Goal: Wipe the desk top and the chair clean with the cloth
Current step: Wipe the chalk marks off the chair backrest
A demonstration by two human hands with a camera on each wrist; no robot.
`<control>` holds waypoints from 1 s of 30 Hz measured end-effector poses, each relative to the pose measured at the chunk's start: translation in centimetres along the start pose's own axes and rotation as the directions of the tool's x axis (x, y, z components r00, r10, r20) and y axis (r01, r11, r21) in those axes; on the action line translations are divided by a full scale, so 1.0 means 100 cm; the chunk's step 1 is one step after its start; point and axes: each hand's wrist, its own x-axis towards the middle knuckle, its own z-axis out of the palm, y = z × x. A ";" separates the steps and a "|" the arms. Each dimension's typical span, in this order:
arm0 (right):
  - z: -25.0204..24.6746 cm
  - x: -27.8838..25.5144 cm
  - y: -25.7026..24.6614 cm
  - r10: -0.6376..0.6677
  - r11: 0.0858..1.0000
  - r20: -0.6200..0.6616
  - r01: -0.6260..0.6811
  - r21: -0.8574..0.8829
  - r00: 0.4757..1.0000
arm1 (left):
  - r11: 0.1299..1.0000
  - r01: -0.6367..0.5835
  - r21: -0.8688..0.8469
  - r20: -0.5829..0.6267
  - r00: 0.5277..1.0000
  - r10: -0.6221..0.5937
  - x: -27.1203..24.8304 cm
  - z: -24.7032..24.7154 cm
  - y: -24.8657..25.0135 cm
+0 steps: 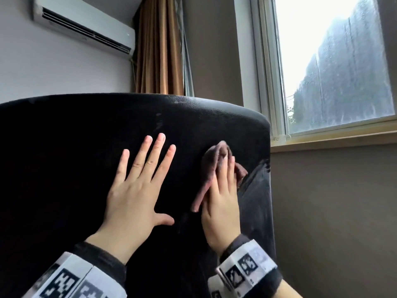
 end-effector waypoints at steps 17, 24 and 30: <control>0.007 -0.137 -0.027 -0.444 0.851 0.382 0.515 -0.104 0.810 | 0.994 0.058 0.092 0.027 0.998 -0.061 -0.020 -0.001 -0.025; -0.018 -0.028 -0.028 -0.255 0.939 0.209 0.293 -0.178 0.944 | 0.995 0.085 0.056 0.029 0.996 -0.086 -0.041 0.000 -0.033; -0.008 -0.096 -0.037 -0.325 0.912 0.329 0.385 -0.138 0.887 | 0.995 0.087 0.057 0.063 0.994 -0.091 -0.057 0.004 -0.034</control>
